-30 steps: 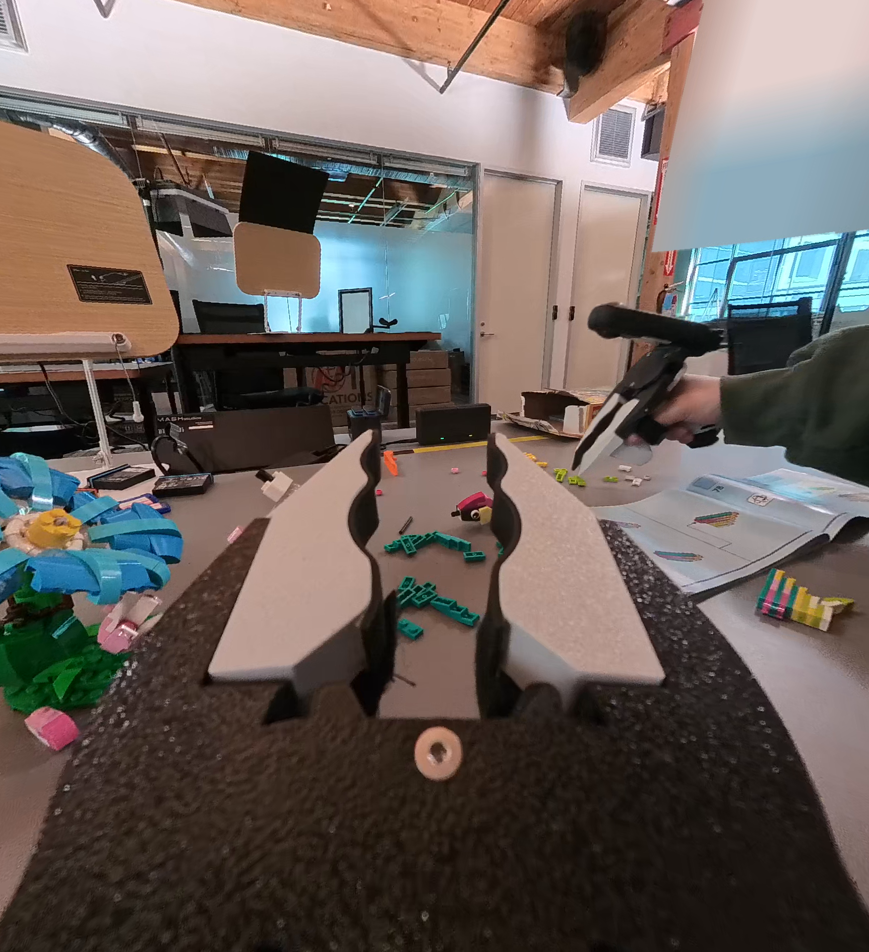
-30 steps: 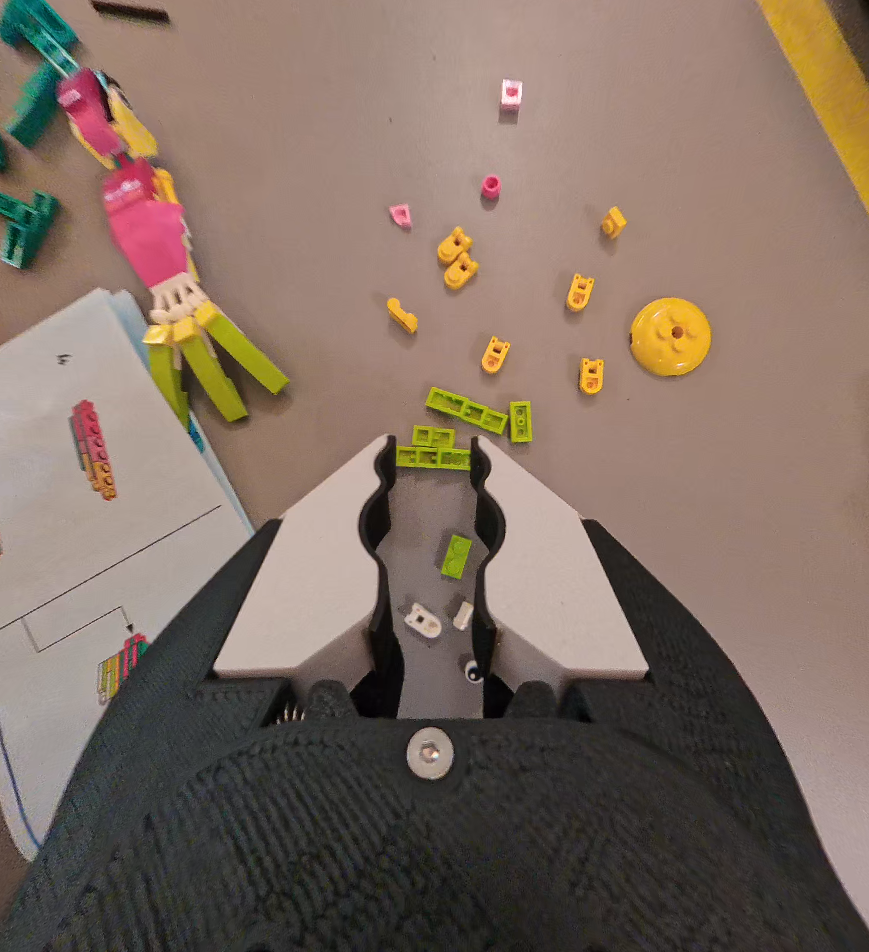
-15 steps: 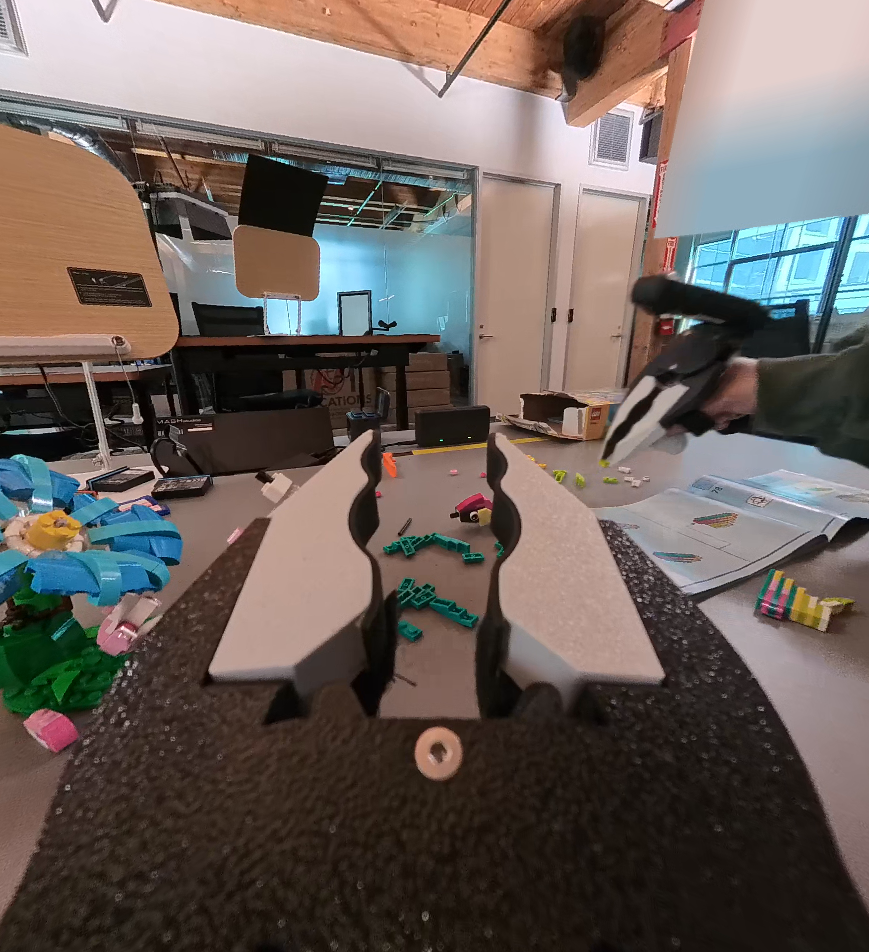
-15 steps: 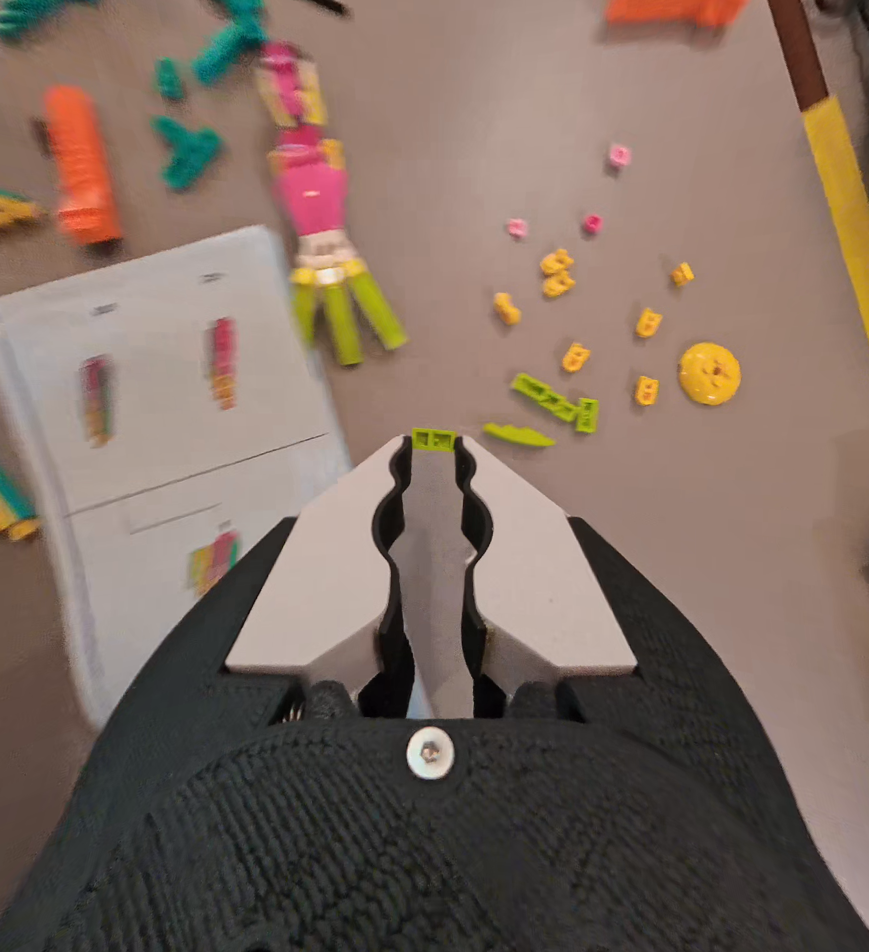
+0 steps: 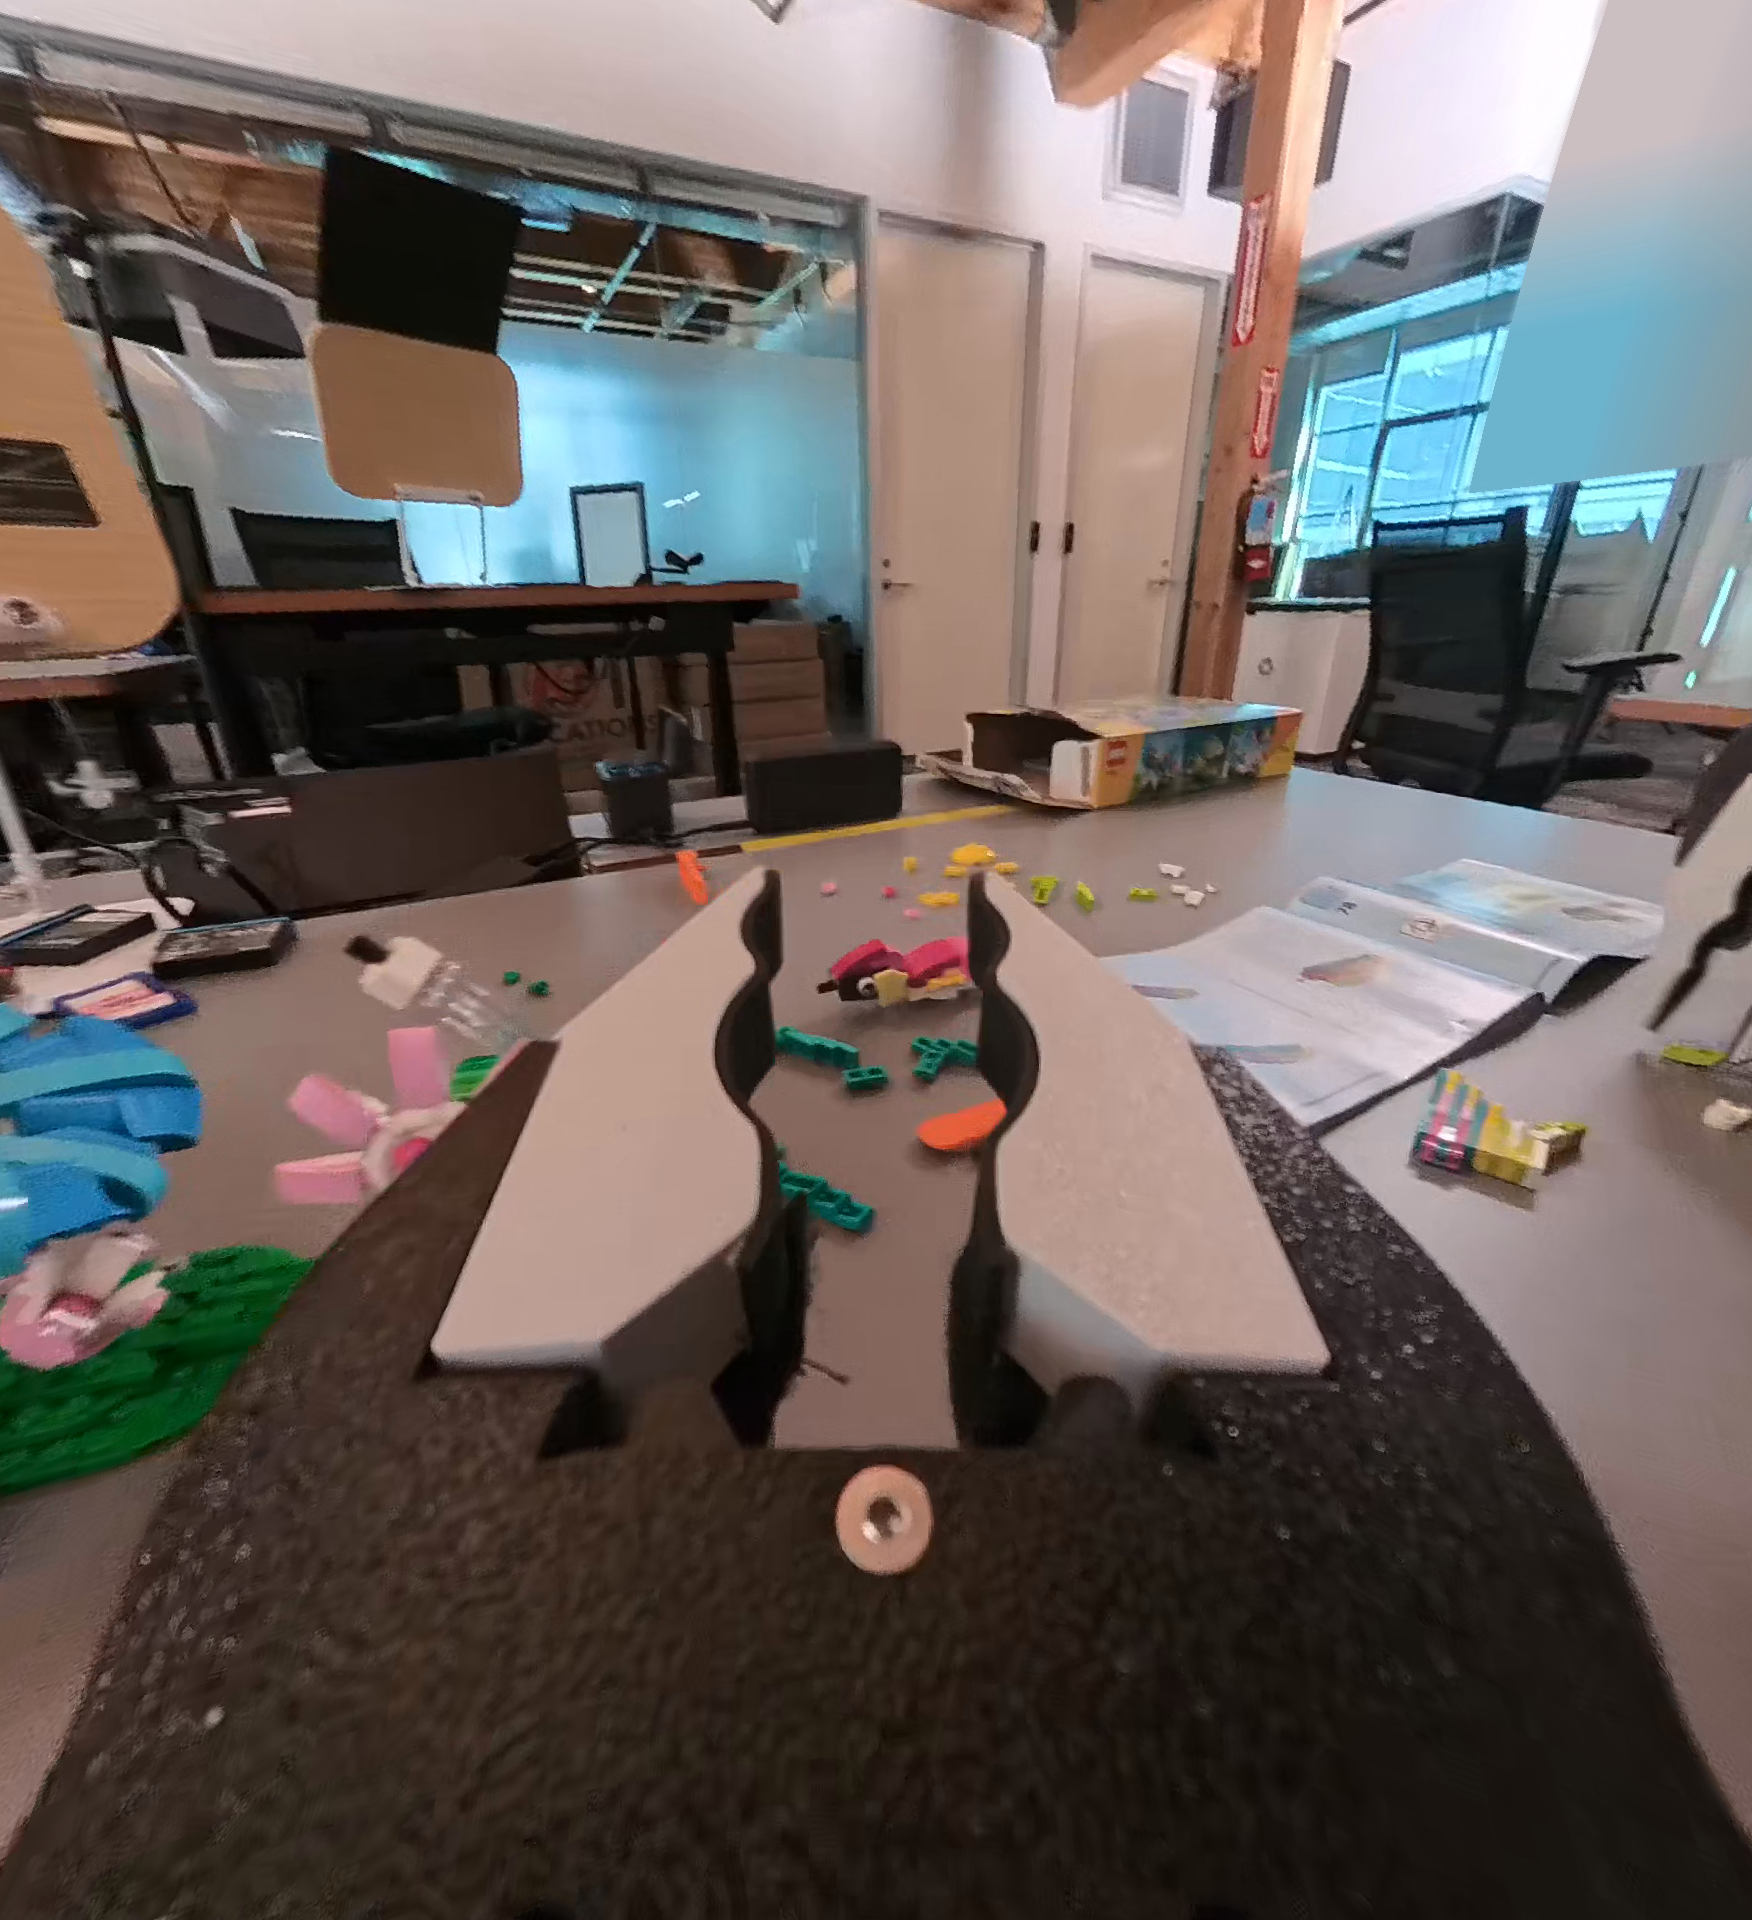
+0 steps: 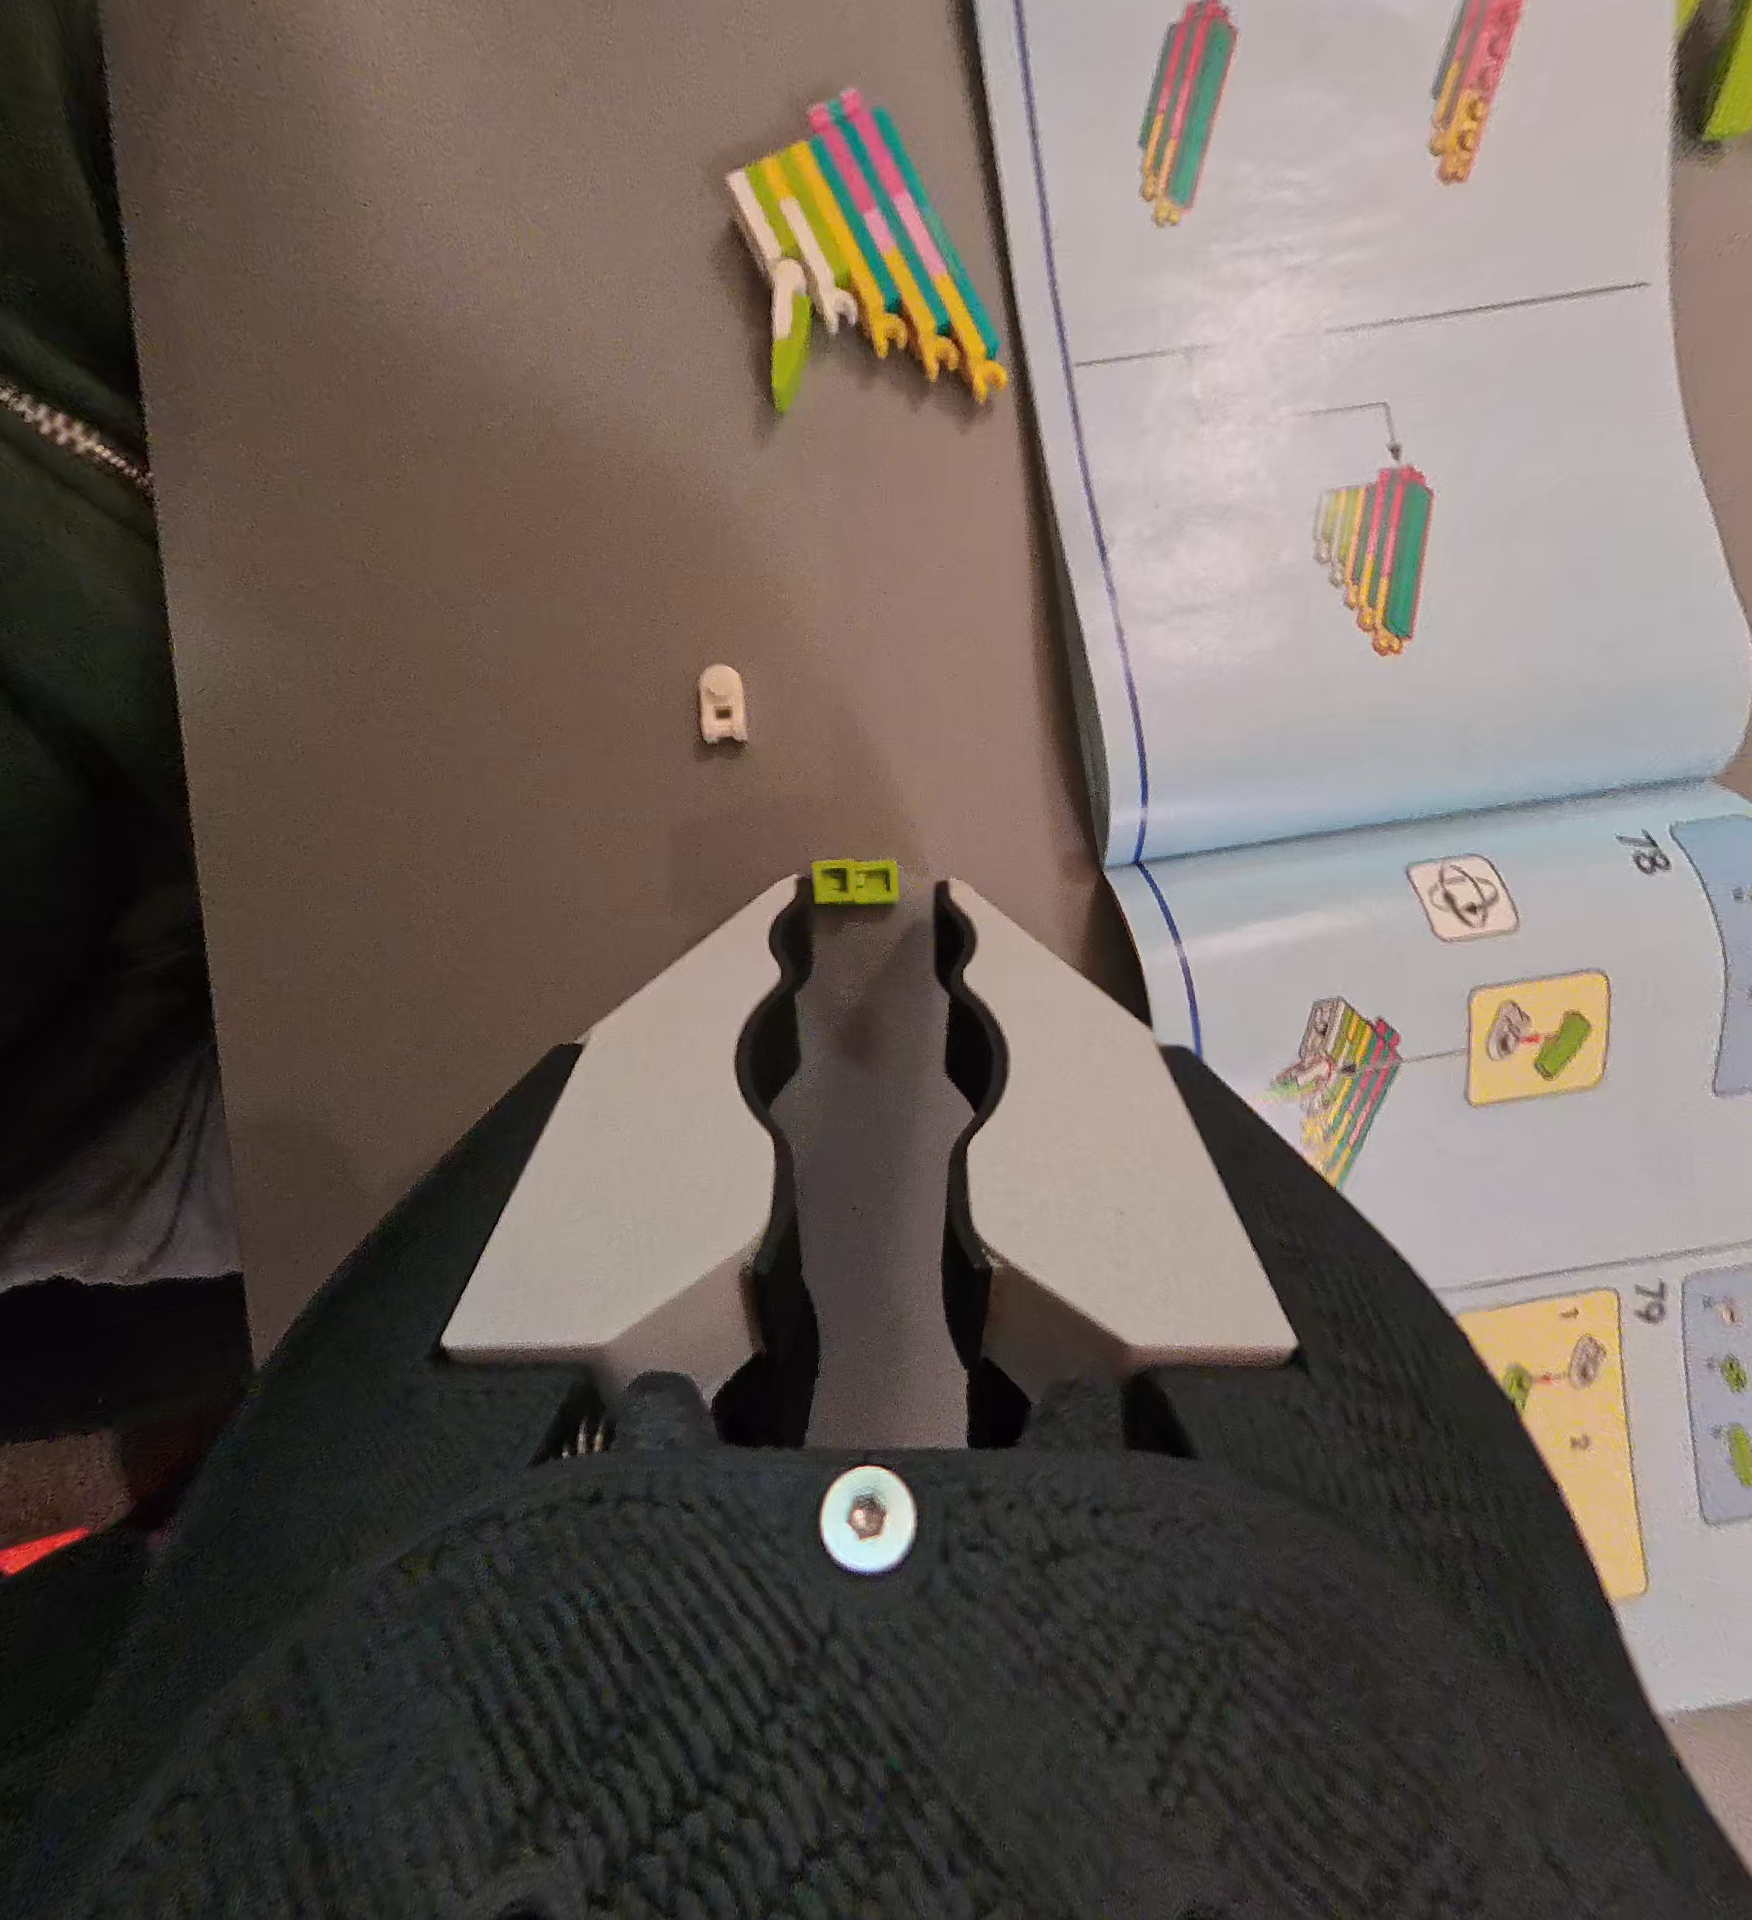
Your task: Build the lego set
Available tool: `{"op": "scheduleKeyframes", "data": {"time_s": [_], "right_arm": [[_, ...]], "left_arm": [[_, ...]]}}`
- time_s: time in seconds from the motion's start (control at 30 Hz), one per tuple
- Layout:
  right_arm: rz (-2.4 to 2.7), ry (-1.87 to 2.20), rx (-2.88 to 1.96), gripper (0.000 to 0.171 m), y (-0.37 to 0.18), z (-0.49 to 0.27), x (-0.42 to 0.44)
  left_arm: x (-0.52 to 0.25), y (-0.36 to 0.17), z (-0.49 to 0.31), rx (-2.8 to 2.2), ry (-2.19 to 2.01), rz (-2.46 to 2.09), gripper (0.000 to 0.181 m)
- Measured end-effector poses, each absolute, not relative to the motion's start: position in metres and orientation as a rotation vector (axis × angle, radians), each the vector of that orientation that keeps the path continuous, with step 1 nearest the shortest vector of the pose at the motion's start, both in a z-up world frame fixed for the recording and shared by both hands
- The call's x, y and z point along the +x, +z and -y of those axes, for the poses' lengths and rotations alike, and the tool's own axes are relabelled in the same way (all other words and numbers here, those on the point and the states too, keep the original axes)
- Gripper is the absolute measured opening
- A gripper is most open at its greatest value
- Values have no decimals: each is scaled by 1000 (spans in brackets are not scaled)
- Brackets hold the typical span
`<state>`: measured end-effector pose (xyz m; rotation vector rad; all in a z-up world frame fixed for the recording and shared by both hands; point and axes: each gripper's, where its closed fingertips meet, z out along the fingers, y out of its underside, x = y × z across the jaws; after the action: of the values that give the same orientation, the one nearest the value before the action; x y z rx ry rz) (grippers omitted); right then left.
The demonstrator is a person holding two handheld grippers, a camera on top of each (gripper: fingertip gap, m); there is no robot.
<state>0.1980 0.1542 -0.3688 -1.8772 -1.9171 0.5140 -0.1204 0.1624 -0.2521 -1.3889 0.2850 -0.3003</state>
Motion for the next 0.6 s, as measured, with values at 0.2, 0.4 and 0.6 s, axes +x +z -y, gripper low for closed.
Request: {"op": "scheduleKeyframes", "data": {"time_s": [0.2,0.4,0.6], "right_arm": [[1764,614,-1878,27,-351,-147,199],[1371,621,-2053,23,-358,-144,197],[1070,684,-2159,26,-368,-151,198]], "left_arm": [[-43,-243,-155,-1434,-394,-482,44],[48,-242,-146,-1463,-480,-798,44],[102,-260,-149,-1544,-630,-913,44]]}}
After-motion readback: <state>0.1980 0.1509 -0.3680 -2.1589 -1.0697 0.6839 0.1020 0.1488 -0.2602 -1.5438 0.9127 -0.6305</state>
